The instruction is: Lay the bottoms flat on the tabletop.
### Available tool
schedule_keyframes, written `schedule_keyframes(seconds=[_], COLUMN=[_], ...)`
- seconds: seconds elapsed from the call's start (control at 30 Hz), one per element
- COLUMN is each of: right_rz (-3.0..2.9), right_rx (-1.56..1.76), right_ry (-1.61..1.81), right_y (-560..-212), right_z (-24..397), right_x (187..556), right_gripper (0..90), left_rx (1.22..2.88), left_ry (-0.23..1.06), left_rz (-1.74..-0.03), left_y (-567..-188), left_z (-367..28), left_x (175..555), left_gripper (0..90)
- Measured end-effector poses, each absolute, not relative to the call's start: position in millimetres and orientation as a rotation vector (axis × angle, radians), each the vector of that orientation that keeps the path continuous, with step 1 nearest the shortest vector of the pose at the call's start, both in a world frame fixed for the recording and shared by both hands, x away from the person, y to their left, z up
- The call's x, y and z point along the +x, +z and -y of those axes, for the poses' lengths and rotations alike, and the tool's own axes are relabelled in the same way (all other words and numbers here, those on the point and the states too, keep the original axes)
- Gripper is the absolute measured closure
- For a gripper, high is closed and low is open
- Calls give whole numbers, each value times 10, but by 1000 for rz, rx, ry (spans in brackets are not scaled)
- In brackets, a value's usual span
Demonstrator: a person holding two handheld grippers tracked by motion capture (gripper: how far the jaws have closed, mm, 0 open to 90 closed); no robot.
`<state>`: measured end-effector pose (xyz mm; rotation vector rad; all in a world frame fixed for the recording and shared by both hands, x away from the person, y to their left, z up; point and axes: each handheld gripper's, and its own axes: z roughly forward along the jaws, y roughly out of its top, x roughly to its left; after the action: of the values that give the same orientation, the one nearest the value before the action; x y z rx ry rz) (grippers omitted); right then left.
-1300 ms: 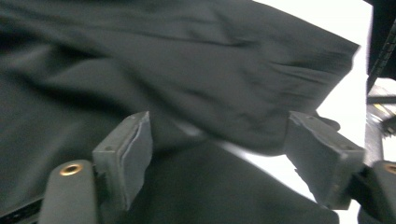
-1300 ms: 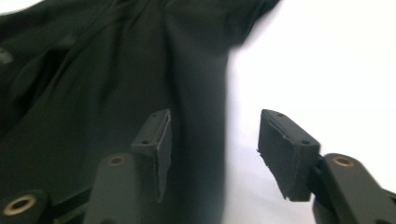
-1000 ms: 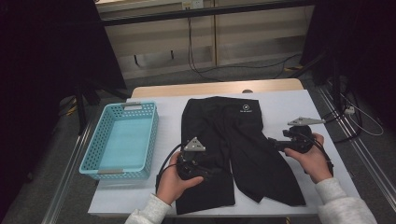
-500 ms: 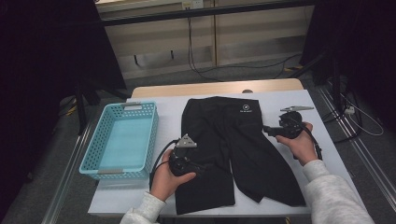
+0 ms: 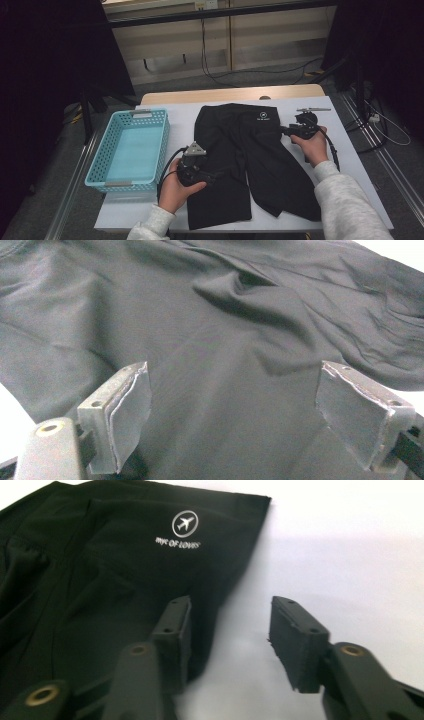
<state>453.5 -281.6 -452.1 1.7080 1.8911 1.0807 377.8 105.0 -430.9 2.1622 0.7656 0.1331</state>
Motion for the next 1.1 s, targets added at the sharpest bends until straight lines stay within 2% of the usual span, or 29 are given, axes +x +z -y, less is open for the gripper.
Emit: schedule_keyframes(seconds=[0.23,0.43,1.0,1.07,1.1], right_rz=[-1927,-1952,-1834,-1816,-1814], right_rx=[1703,1646,1741,1772,1779], right_ry=[1054,1040,975,999,991], right_y=[-4612,-4684,-4676,-4679,-4676], right_z=[2695,2633,3208,3250,3249], right_x=[4714,4790,5080,5075,5066], right_gripper=[626,857,874,859,824], left_rx=[2151,2155,2173,2177,2178], left_ry=[140,163,163,166,165], left_rz=[-764,-791,-807,-809,-809], left_y=[-4289,-4261,-4318,-4328,-4330], left_z=[-1041,-1066,-1068,-1067,-1068], left_x=[3760,3751,3776,3776,3777], left_gripper=[148,143,146,146,146])
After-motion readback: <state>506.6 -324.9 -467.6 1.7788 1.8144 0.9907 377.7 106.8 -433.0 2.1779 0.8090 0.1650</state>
